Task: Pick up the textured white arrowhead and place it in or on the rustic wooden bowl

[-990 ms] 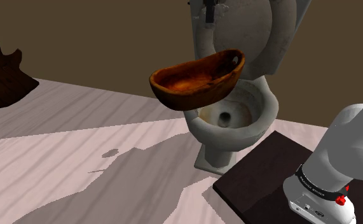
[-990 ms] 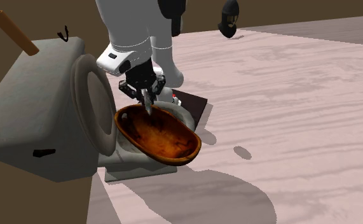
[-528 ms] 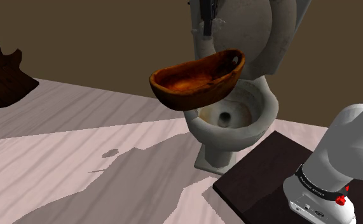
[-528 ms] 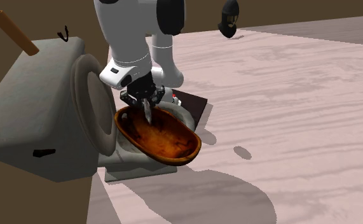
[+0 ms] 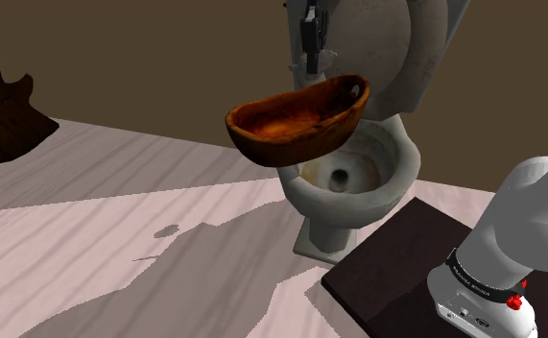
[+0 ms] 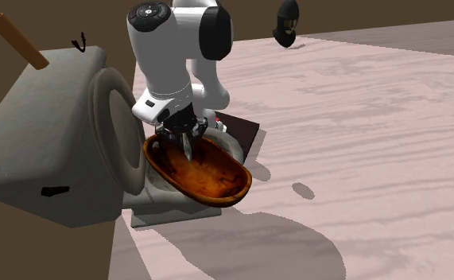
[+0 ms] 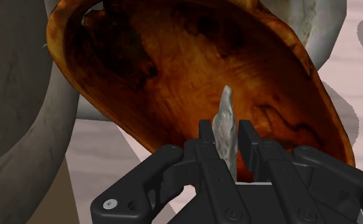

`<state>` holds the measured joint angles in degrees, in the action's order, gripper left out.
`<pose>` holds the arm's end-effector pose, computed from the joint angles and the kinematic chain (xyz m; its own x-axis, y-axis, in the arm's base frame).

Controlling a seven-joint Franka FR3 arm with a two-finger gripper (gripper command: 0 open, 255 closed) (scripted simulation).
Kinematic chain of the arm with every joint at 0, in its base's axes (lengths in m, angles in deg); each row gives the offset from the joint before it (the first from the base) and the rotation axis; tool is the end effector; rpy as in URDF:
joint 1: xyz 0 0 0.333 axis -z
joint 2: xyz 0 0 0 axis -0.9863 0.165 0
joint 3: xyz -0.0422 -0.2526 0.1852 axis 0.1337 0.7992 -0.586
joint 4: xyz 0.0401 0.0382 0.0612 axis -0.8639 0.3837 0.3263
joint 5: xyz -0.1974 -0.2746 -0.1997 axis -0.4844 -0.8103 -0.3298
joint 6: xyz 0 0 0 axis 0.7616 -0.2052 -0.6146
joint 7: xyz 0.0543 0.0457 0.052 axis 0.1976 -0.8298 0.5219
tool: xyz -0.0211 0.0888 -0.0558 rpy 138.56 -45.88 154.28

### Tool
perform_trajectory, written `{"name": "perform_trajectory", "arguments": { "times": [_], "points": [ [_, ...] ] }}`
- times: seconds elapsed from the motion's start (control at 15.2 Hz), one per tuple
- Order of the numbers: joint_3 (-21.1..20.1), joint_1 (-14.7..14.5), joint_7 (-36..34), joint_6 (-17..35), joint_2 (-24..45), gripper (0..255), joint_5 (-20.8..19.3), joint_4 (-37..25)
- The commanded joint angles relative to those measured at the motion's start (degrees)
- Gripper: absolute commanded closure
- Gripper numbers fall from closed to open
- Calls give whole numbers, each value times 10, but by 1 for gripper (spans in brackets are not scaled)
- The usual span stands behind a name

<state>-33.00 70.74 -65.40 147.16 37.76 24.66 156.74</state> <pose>0.4147 0.1662 0.6869 0.8418 0.5398 -0.0075 0.5393 -0.8415 -0.0309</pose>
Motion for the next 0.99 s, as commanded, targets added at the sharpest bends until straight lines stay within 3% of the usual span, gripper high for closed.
{"name": "perform_trajectory", "arguments": {
  "times": [0.0,0.33,0.4,0.73,0.92],
  "points": [
    [0,0,1,2,-1,255,0,3],
    [0,0,1,2,-1,255,0,3],
    [0,0,1,2,-1,0,0,3],
    [0,0,1,2,-1,0,0,3],
    [0,1,-4,-60,30,0,-4,-90]
  ]
}}
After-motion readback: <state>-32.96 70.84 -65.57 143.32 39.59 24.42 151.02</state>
